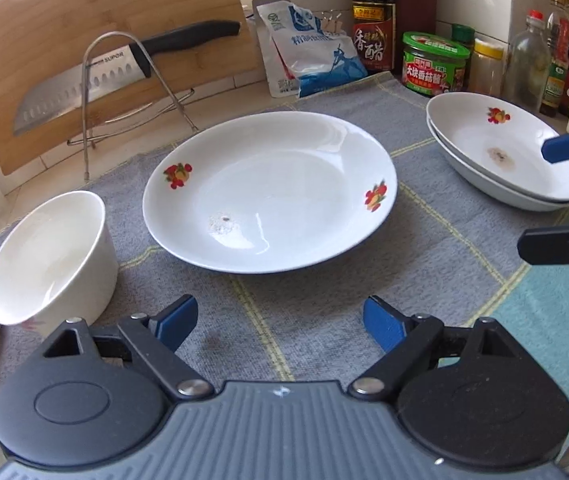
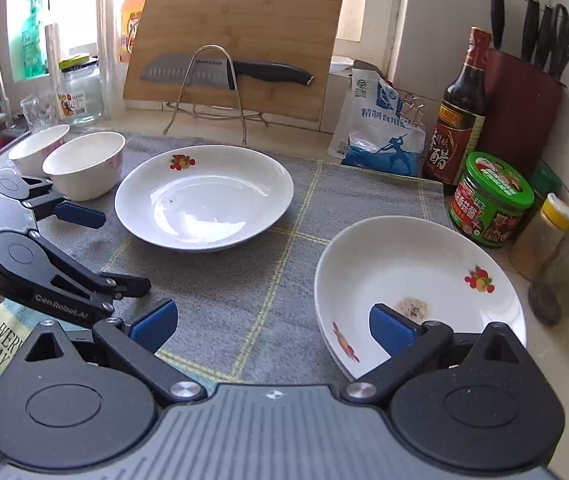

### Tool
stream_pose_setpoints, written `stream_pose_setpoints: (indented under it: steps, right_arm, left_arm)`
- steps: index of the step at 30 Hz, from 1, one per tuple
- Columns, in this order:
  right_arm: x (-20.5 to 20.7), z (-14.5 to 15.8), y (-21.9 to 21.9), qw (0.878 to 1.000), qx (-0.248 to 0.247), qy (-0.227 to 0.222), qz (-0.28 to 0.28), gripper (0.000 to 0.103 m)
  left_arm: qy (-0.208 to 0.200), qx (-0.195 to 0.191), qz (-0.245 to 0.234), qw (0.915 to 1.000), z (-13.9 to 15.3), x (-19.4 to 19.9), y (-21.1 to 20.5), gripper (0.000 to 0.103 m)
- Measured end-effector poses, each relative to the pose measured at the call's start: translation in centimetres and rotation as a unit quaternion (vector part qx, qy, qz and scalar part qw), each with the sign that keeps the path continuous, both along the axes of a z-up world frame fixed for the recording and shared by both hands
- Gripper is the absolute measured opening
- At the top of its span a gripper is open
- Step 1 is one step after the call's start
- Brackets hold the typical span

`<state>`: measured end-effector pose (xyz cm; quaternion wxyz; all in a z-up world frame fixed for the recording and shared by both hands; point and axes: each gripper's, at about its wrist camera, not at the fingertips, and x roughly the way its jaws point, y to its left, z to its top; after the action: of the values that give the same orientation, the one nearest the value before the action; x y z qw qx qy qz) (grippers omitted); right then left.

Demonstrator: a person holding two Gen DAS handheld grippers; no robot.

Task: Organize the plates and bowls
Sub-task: 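Withdraw the left gripper from the plate stack back over the towel, then move the right gripper to a white fruit-print plate and grasp its rim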

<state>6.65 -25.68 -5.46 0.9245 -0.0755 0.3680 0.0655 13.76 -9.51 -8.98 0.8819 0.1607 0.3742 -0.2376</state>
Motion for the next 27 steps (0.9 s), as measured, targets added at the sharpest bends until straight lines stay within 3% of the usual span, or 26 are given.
stream_pose_setpoints:
  steps: [3, 6, 13, 20, 27]
  right_arm:
    - [0.7, 0.5, 1.3, 1.0, -0.014, 0.004, -0.002, 0.103]
    - [1.3, 0.9, 2.3, 1.0, -0.025, 0.013, -0.005, 0.103]
    - [4.0, 1.3, 3.7, 0.998, -0.032, 0.039, 0.048, 0.103]
    - [10.6, 1.0, 2.8, 0.994, -0.014, 0.068, 0.079, 0.103]
    - [18.1, -1.5, 1.3, 0.987, 0.012, 0.142, 0.072, 0.103]
  left_arm:
    - [0.006, -0.022, -0.011, 0.9997, -0.3, 0.5, 0.6, 0.091]
    - [0.015, -0.037, -0.012, 0.9991, -0.6, 1.5, 0.9, 0.102]
    - [0.013, -0.053, -0.015, 0.9984, -0.7, 2.2, 0.8, 0.103]
    - [0.007, -0.058, -0.004, 0.9983, -0.7, 2.4, 0.7, 0.103]
    - [0.002, -0.061, 0.022, 0.9979, -0.8, 2.4, 0.3, 0.103]
